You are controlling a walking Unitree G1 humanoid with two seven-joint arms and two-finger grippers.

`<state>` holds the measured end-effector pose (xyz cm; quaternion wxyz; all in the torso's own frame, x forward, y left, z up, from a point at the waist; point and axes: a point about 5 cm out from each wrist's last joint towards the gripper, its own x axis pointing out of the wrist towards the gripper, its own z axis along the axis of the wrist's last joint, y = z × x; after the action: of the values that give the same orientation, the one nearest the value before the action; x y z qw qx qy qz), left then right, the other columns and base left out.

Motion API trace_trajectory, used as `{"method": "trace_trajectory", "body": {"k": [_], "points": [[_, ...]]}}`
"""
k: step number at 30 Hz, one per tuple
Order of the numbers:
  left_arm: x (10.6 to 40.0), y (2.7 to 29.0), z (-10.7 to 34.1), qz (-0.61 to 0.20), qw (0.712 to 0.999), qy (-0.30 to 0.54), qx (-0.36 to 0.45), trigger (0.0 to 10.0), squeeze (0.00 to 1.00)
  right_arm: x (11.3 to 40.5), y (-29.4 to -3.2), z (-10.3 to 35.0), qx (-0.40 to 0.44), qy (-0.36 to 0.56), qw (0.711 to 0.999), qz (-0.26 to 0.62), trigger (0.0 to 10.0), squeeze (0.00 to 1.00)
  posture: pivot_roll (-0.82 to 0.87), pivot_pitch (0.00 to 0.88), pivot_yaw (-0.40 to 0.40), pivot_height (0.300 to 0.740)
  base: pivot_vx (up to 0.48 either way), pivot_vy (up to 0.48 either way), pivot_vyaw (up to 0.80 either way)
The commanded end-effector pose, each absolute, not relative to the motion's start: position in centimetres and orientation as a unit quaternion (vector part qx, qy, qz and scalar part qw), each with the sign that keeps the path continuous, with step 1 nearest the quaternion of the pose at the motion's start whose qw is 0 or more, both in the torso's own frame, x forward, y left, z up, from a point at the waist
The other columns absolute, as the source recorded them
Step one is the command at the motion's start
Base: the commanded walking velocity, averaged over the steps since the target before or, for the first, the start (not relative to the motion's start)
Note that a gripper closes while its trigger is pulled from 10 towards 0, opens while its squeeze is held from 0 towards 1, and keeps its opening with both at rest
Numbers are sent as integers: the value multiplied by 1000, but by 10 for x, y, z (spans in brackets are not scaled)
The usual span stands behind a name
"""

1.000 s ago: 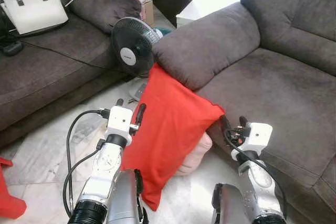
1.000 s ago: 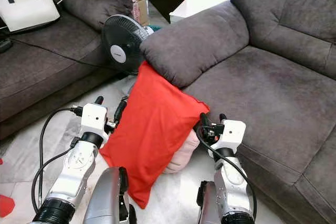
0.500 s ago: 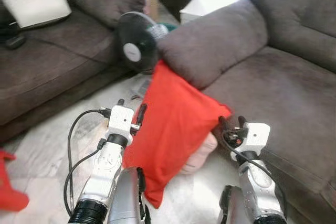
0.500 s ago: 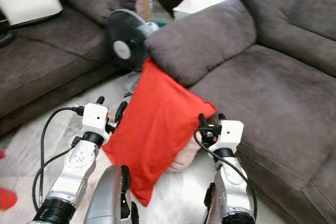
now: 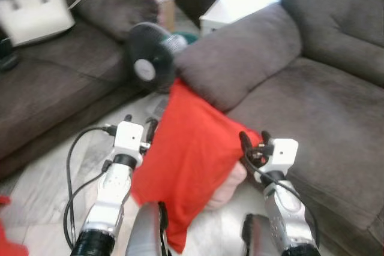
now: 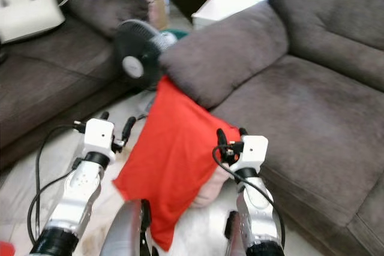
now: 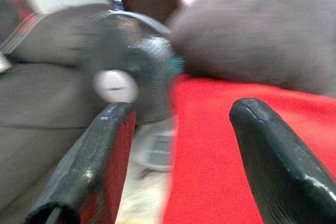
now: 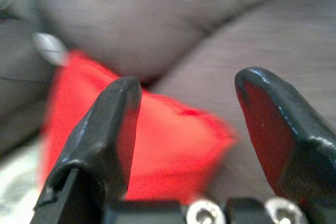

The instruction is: Move the pillow to the sofa from floor

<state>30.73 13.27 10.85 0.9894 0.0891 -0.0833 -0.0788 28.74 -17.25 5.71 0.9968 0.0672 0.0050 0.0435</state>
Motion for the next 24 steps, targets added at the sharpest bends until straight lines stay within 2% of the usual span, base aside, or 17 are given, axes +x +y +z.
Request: {"method": "trace_trajectory", "body": {"k": [1, 9, 14, 24], "points": [[308, 137, 107, -78, 989, -78, 97, 10000, 0, 289, -171, 58, 66, 5, 997, 44, 10000, 0, 76, 86, 27, 533, 368, 0, 0], [307, 136, 107, -79, 989, -78, 99, 10000, 0, 289, -168, 59, 59, 4, 997, 51, 10000, 0, 77, 87, 26, 533, 355, 0, 55], [308, 136, 107, -81, 988, -79, 102, 10000, 0, 288, -166, 57, 58, 11, 997, 55, 10000, 0, 79, 88, 25, 533, 0, 0, 706], [304, 139, 99, -87, 988, -63, 110, 10000, 0, 288, -169, 52, 67, 26, 996, 46, 10000, 0, 83, 86, 26, 533, 0, 0, 0]]}}
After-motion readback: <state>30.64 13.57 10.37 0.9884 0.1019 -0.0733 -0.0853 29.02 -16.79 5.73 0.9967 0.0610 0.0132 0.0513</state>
